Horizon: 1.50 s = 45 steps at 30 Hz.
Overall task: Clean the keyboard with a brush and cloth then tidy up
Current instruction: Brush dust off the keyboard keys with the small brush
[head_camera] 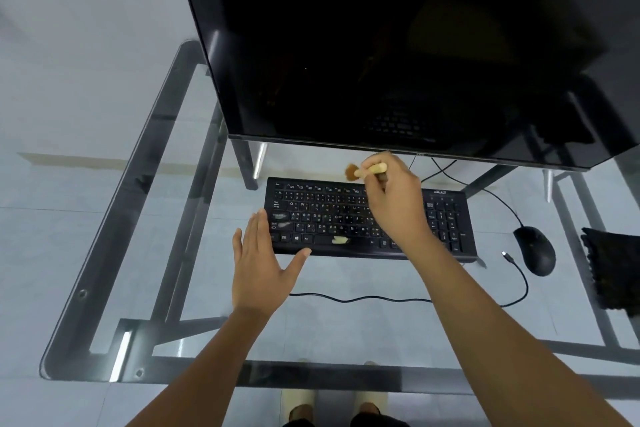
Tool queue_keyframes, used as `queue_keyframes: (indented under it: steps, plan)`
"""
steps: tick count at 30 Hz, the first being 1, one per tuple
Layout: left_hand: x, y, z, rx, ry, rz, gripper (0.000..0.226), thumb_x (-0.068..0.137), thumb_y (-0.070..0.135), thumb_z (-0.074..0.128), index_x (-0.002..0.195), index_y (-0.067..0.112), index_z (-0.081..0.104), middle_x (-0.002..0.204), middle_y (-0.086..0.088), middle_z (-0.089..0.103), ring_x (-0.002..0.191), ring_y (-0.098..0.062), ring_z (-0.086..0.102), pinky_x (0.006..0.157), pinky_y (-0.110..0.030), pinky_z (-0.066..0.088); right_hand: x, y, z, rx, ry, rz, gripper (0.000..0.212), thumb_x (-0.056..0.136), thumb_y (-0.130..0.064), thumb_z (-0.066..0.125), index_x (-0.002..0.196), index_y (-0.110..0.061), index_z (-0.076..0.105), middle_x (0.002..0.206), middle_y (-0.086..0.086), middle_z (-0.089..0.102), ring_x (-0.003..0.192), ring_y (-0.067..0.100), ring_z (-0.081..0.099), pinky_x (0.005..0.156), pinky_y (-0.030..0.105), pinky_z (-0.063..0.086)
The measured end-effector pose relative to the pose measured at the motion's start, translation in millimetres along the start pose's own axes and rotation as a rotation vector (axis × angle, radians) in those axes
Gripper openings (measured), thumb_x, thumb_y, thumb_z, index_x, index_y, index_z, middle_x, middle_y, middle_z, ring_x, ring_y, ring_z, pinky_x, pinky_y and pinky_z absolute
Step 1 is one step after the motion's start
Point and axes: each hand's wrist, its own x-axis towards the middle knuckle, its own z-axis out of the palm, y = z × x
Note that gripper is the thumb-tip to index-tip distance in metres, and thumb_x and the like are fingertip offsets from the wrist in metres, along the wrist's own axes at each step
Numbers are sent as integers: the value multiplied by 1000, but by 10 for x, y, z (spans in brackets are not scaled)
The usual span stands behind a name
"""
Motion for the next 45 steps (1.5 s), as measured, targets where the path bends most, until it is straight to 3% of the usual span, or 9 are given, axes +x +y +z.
queue_keyframes:
  steps: [4, 17, 20, 25, 29, 34, 38, 42, 45]
  plan:
    - [-13, -14, -14, -47, 27, 2, 91, 85, 66, 50, 150, 13, 17, 154, -6, 30, 146, -15, 16, 121, -42, 5, -23, 53, -104, 44, -236, 131, 5, 93, -13, 60, 90, -16, 63, 76, 1, 70, 67, 8, 69, 65, 25, 59]
    - [138, 562, 163, 34, -101, 249, 94, 88, 66, 44, 152, 5, 12, 160, -8, 15, 149, -19, 3, 121, -42, 1, -14, 237, -368, 50, 116, 123, 6, 96, -13, 55, 90, -13, 59, 71, -5, 68, 65, 4, 67, 58, 18, 53]
    - [198, 631, 285, 68, -173, 242, 102, 84, 72, 38, 152, 3, 8, 161, -10, 10, 149, -19, -2, 120, -38, -3, -35, 271, -408, 133, -122, 226, 8, 95, -11, 54, 91, -12, 61, 82, 4, 73, 71, 12, 71, 73, 33, 61]
    - [213, 683, 380, 126, -197, 217, 108, 81, 73, 44, 152, 2, 5, 161, -12, 8, 149, -22, -2, 120, -43, -1, -70, 342, -504, 7, 70, 96, 6, 96, -11, 54, 95, -12, 60, 77, -1, 71, 60, -2, 63, 58, 12, 50]
    - [198, 653, 402, 181, -194, 230, 108, 80, 75, 41, 151, 1, 7, 161, -13, 9, 149, -23, -1, 120, -44, 0, -87, 355, -548, 96, -293, 233, 8, 95, -9, 54, 92, -11, 61, 84, 5, 72, 71, 19, 71, 69, 36, 60]
    - [189, 704, 406, 204, -185, 220, 107, 81, 75, 40, 151, 1, 8, 161, -12, 9, 149, -22, -2, 120, -45, -3, -65, 408, -595, -13, 44, 114, 7, 95, -15, 54, 92, -16, 60, 81, 0, 73, 72, 11, 69, 66, 26, 56]
    - [184, 729, 418, 244, -176, 209, 104, 82, 73, 41, 151, 1, 12, 161, -14, 10, 149, -24, -2, 119, -49, -4, -61, 409, -610, 18, -338, 214, 8, 94, -12, 55, 90, -14, 62, 83, 3, 72, 71, 18, 71, 71, 38, 60]
    - [212, 838, 459, 279, -187, 217, 102, 84, 73, 42, 151, 2, 10, 161, -13, 7, 149, -24, -5, 118, -49, -8, 2, 467, -640, -58, 11, 123, 8, 95, -15, 55, 91, -16, 61, 82, -1, 71, 72, 9, 67, 65, 20, 54]
    - [250, 911, 477, 291, -194, 234, 102, 85, 72, 41, 151, 1, 11, 161, -14, 6, 149, -24, -6, 118, -48, -9, 49, 464, -660, 131, -130, 250, 8, 93, -14, 57, 90, -15, 64, 81, 2, 72, 74, 12, 71, 71, 25, 58]
